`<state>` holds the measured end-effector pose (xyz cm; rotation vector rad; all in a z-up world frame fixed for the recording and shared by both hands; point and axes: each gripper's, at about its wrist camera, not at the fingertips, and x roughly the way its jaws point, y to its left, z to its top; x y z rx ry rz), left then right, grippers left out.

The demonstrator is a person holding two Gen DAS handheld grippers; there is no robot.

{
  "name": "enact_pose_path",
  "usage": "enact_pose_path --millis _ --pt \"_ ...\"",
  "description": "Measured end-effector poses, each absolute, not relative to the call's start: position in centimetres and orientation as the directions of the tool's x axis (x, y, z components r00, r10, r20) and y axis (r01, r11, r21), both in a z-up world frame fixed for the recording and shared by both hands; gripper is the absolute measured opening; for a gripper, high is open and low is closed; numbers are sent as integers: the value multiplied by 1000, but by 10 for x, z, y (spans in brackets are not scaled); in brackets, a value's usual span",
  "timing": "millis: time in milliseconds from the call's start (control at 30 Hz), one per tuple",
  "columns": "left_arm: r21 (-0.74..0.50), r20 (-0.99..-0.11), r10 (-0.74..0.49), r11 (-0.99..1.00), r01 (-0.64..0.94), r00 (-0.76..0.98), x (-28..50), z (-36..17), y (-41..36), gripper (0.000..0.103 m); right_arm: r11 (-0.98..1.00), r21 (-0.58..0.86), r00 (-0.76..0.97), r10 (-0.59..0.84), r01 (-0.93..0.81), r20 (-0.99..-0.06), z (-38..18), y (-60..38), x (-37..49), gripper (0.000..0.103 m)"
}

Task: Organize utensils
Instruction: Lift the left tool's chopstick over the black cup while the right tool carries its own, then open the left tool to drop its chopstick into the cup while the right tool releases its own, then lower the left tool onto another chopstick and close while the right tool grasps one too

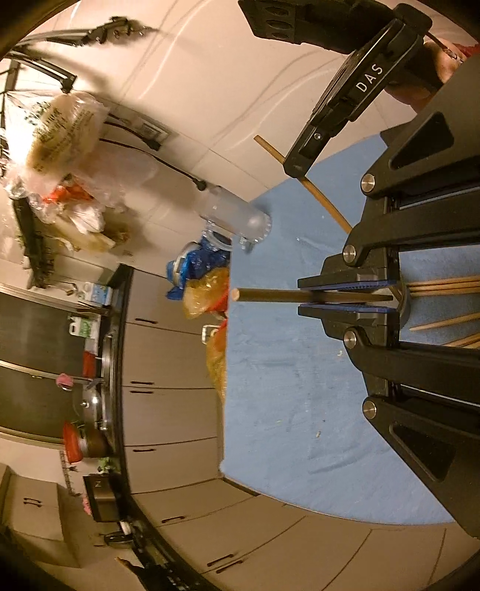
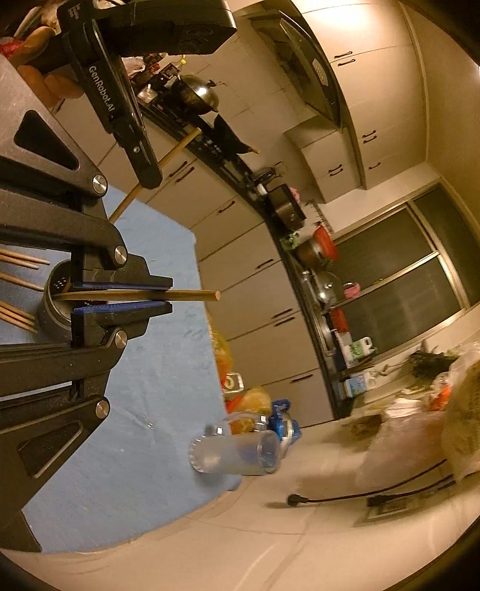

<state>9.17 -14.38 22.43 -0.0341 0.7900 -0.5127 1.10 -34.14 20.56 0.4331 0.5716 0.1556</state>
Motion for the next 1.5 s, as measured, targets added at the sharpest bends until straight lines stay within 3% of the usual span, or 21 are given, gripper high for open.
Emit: enact_pose_path --millis 633,700,767,800,1133,1300,1500 --pt "-213 -709 -418 895 393 568 109 194 -143 7 885 465 773 285 15 -567 164 -338 36 8" --pt "-214 -706 -417 896 389 573 108 195 -140 11 886 464 779 277 21 -563 164 -339 35 8" --pt "-211 -696 -415 898 385 586 105 197 -138 26 887 462 781 276 18 -560 166 -340 34 8" --pt "-204 -688 -409 902 381 599 102 199 -136 29 887 462 786 272 20 -556 167 -341 33 9" --pt "-163 -625 -370 923 349 687 56 213 -98 37 871 491 815 277 12 -510 169 -350 -13 19" --pt "-168 -655 -342 935 311 673 28 179 -69 37 867 498 774 312 6 -551 136 -340 -44 21" --pt "-196 -759 -319 943 268 567 2 103 -41 37 863 504 683 345 39 -644 81 -328 -67 21"
